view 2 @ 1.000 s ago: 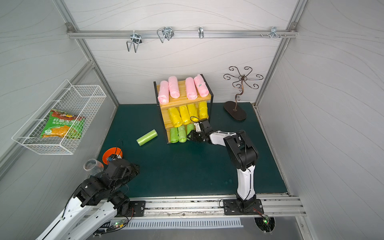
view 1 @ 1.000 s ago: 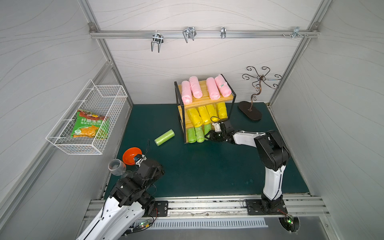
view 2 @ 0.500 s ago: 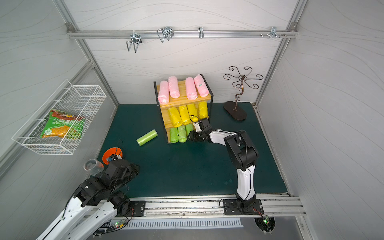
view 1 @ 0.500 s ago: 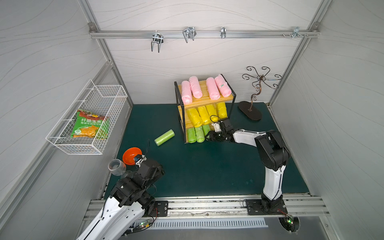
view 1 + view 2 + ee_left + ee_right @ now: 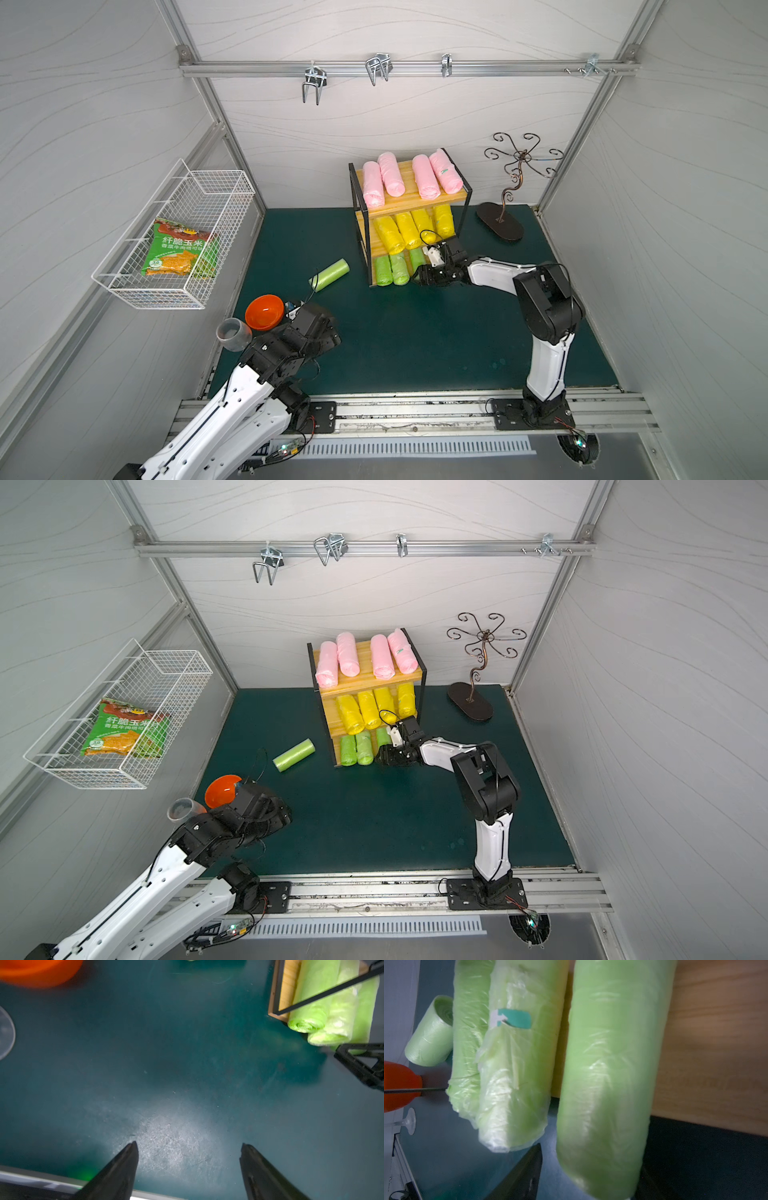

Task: Sort the rolls of trash bags by color and place them on the shelf
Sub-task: Place the roll of trash bags on the shelf, then pick up the roll of trash bags from the center of the board.

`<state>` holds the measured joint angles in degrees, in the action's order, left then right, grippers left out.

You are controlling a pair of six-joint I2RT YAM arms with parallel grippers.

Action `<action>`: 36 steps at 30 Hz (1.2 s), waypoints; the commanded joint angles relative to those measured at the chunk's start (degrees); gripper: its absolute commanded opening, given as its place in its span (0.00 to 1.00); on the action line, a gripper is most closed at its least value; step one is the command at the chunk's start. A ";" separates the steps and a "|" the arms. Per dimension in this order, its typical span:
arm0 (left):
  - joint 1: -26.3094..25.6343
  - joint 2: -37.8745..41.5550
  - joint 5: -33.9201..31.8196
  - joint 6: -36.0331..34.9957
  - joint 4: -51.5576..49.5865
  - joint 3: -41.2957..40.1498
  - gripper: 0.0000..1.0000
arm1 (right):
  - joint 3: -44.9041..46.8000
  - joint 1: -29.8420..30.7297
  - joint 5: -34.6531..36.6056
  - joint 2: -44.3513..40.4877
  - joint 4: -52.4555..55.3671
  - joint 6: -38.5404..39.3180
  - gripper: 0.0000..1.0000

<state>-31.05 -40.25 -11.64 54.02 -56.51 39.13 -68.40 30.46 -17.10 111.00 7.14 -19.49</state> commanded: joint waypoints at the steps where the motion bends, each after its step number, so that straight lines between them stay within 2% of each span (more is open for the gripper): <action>1: 3.55 -3.90 3.46 -6.76 2.81 5.91 0.86 | -1.15 -0.22 -0.06 -4.18 3.23 2.75 0.71; 9: 24.00 -19.05 17.80 -21.64 0.68 16.57 0.88 | 3.49 -0.81 1.99 -11.30 7.58 2.69 0.73; 13: 29.15 -28.47 18.80 -26.77 0.79 21.82 0.88 | 6.67 -1.43 1.68 -16.04 7.86 2.06 0.74; 18: 30.21 -40.67 18.13 -32.04 -0.57 29.12 0.87 | 9.43 -1.96 1.17 -21.69 9.19 1.62 0.74; 22: 30.21 -47.57 19.18 -35.24 0.97 33.42 0.86 | 11.28 -2.16 1.10 -26.84 10.66 1.47 0.73; 26: 30.26 -52.82 18.62 -39.30 -0.16 37.22 0.85 | 14.14 -2.16 2.46 -33.78 11.14 0.78 0.73; 31: 30.23 -58.21 14.83 -44.69 -0.71 40.61 0.84 | 17.75 -2.08 2.48 -43.08 10.62 -0.35 0.73; 36: 30.26 -62.96 12.34 -49.59 -0.34 45.73 0.83 | 19.30 -1.83 2.34 -48.24 12.22 -0.13 0.73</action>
<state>-1.13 -101.34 3.20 9.43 -56.75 80.66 -50.15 28.62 -14.98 64.55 17.17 -19.44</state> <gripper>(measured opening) 0.833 0.731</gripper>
